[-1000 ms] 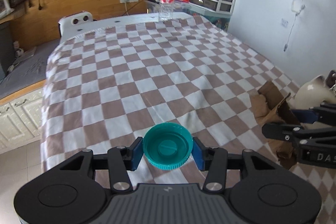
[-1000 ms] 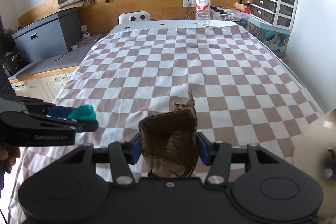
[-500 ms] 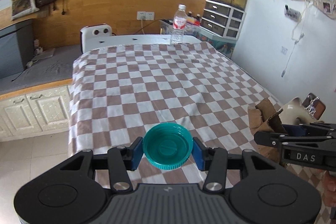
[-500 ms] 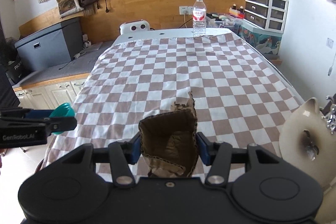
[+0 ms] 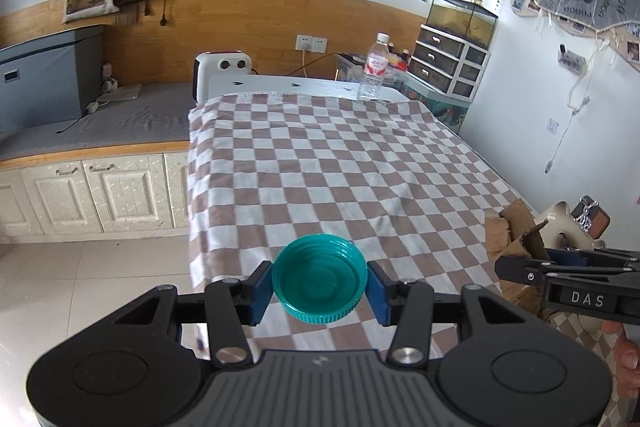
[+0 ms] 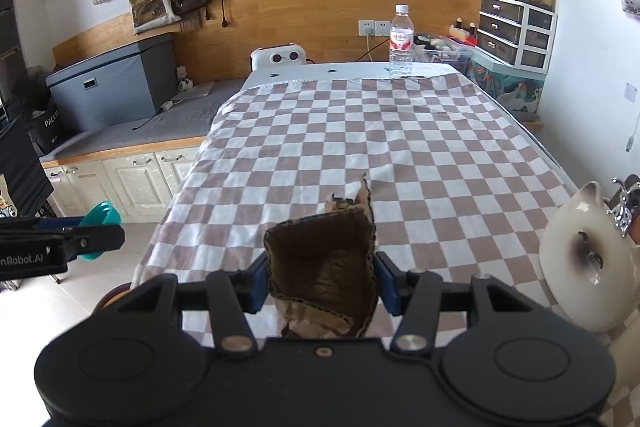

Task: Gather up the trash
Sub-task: 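Carry the teal cap in the left tool while the right tool carries the cardboard to the wastebasket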

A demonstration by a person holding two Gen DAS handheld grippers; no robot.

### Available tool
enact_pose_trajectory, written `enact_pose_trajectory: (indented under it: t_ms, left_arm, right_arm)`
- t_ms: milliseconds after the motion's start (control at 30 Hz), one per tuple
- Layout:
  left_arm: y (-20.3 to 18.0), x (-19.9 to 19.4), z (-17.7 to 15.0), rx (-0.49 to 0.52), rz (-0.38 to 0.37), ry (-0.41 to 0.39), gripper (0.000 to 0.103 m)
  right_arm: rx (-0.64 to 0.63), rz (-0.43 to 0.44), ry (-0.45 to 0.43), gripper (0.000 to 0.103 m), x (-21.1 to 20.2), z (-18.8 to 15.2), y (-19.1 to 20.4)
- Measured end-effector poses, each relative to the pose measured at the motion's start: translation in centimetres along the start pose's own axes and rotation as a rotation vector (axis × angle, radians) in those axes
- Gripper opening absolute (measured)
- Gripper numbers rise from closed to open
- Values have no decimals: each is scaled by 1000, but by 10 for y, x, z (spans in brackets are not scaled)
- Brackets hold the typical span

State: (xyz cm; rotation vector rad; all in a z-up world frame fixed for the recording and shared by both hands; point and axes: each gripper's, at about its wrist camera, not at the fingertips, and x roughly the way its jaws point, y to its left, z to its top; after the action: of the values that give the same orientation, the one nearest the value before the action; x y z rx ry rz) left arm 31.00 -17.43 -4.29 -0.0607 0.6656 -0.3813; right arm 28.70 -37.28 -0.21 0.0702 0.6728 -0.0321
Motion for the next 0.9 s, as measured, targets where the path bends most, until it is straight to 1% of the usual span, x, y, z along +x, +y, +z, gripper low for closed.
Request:
enact_pose_trajectory:
  t_ms: [167,367,667,900]
  left_arm:
    - [31,-14,0,-27,1,-12,50]
    - [79,-25,-1,-53,10,-12,50]
    - [165,-33,-3,-112,49,8,50]
    - [233,-29,-10,-179,87,44,50]
  right_arm:
    - [1,14,-13,54,-5,1,28]
    - [-2,43,-14,54,0,5,74]
    - [-19,89,15,54,27,11,152]
    - [-32,124,68,55,58,10,206]
